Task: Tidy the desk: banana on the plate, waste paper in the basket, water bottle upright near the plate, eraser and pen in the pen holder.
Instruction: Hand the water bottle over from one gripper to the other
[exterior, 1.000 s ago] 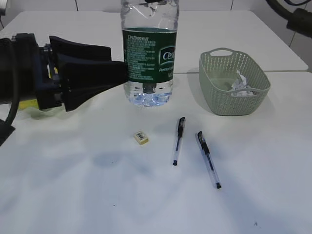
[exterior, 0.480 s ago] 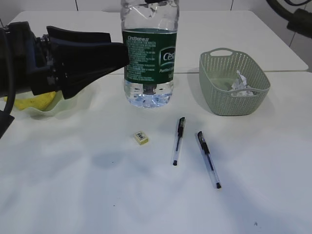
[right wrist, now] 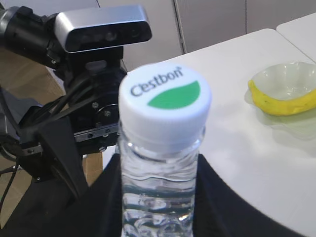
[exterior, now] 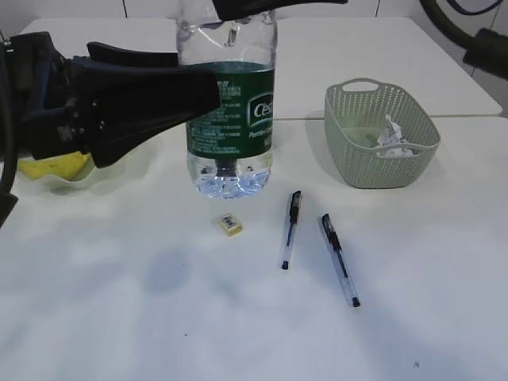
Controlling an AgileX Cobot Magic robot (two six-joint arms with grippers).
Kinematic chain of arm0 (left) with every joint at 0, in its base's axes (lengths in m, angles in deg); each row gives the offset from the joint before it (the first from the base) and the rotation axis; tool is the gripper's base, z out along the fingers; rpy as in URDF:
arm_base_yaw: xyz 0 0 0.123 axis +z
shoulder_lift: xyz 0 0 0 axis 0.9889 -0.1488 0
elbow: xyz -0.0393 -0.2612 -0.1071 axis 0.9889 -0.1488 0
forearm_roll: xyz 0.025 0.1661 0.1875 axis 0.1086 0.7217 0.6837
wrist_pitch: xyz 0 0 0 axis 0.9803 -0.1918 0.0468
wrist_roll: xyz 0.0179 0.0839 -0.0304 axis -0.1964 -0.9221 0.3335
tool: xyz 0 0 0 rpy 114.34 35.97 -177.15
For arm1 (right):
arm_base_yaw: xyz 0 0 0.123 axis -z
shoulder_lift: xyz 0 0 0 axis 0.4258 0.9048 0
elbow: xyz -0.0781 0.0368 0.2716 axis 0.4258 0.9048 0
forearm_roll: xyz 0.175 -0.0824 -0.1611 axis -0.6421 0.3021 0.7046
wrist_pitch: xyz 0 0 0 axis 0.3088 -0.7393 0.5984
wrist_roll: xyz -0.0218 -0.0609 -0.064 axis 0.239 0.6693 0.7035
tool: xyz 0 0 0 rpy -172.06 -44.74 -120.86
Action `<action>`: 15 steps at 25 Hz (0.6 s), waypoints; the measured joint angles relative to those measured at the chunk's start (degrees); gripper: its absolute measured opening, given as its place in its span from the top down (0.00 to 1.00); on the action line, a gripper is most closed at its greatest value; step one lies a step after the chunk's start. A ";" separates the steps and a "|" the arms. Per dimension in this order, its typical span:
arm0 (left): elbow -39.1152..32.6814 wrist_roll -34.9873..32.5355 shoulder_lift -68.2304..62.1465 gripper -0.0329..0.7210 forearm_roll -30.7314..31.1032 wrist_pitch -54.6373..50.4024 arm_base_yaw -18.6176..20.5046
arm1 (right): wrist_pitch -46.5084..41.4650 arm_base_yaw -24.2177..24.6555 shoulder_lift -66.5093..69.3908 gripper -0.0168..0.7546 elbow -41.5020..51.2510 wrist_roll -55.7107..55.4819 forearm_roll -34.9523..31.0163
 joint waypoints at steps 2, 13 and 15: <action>0.00 0.49 0.00 0.14 0.00 0.39 0.00 | -0.10 -0.83 0.00 0.68 0.00 0.93 0.05; 0.00 2.53 0.00 0.16 2.06 1.64 0.00 | 0.24 -3.87 0.00 0.68 0.00 1.54 0.27; 0.00 3.03 0.00 0.17 2.65 1.64 0.00 | 0.24 -3.95 0.00 0.68 0.00 1.63 0.27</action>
